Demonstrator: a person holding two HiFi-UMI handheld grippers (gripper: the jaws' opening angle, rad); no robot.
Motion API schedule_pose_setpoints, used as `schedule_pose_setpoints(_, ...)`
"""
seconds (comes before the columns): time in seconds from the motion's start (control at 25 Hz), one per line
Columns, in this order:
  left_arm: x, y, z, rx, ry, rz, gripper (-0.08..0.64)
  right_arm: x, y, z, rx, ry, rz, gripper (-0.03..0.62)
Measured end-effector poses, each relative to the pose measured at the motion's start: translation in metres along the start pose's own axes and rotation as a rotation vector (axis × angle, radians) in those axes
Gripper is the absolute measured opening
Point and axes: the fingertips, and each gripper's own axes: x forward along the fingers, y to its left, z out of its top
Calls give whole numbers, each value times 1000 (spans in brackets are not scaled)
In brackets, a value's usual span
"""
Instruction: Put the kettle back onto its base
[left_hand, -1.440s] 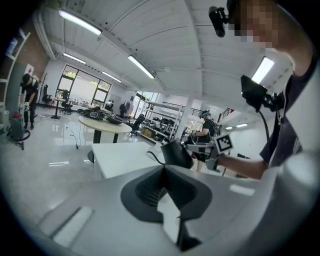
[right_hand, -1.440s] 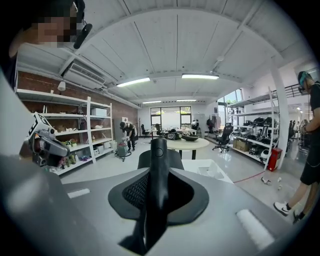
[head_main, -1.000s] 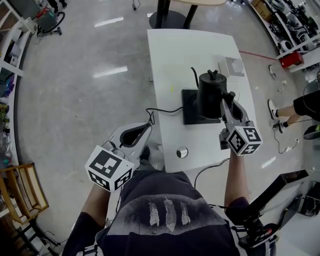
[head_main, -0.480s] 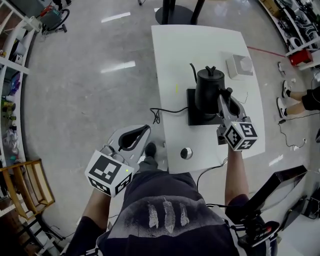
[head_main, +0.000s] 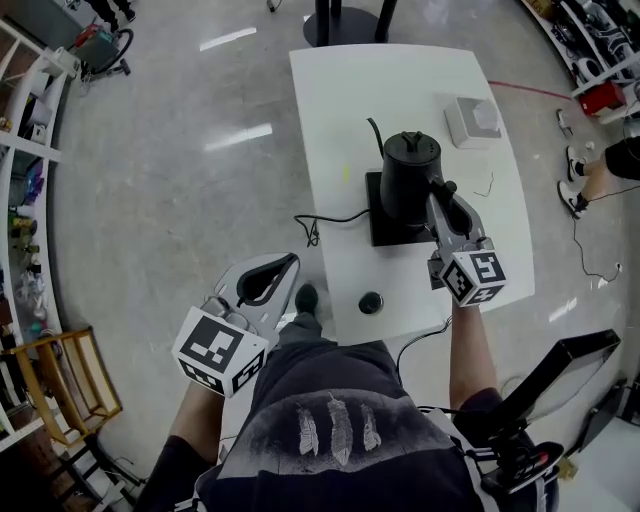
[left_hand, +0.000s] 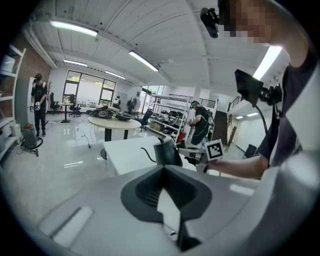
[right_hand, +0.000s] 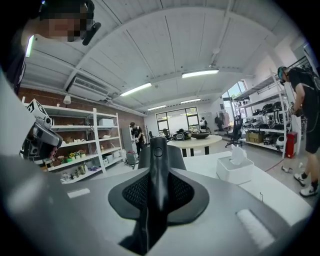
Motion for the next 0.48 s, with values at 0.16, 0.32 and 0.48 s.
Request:
schedule_pose_setpoints(0.16,7,-9,4,11,-5,-15,0,-17,-6,-21,1,44,-4,64)
schedule_pose_setpoints(0.32,10,-14,4,18,-7,-27,0,-30,-3,-46,-37,114,-16,60)
schedule_pose_setpoints(0.48,11,-12,4,20,-11,-29,0,-25,-3,-47,-31,113,-28,58)
